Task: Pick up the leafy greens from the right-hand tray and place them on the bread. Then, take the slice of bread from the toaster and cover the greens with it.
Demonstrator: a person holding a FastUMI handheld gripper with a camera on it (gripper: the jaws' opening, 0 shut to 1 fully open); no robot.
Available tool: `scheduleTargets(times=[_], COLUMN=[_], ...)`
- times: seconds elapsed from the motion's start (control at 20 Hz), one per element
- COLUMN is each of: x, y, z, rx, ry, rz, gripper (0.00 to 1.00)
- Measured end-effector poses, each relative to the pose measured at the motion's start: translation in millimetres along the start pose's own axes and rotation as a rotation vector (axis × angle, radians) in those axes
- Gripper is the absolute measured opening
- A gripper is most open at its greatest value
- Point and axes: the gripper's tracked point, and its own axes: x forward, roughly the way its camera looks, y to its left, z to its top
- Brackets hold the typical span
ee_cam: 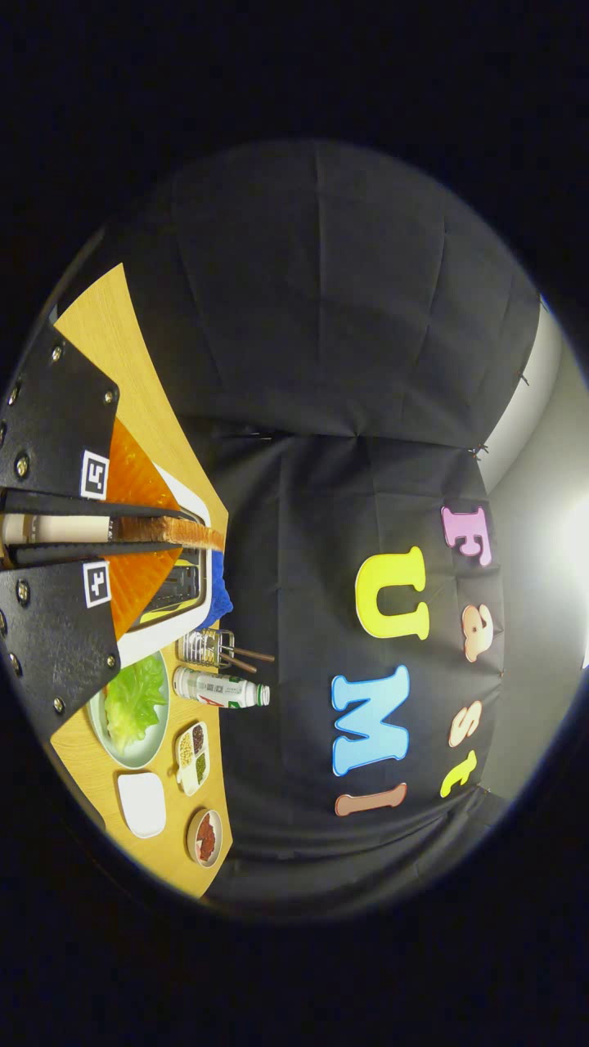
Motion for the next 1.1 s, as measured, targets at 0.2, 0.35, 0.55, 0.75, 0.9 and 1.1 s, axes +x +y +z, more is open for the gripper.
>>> scheduleTargets(times=[0.2, 0.35, 0.55, 0.75, 0.9, 1.1], x=[0, -2, -1, -12, -16, -29], y=[2, 6, 1, -9, -20, -41], z=[0, 0, 14, 41, 65, 91], rx=[-0.017, -0.019, 0.008, 0.044, 0.062, 0.102], ry=[0.003, 0.022, 0.009, -0.028, -0.057, -0.088], rz=[0.014, 0.044, 0.067, 0.072, 0.075, 0.083], gripper=[0.07, 0.07, 0.06, 0.0, 0.0, 0.0])
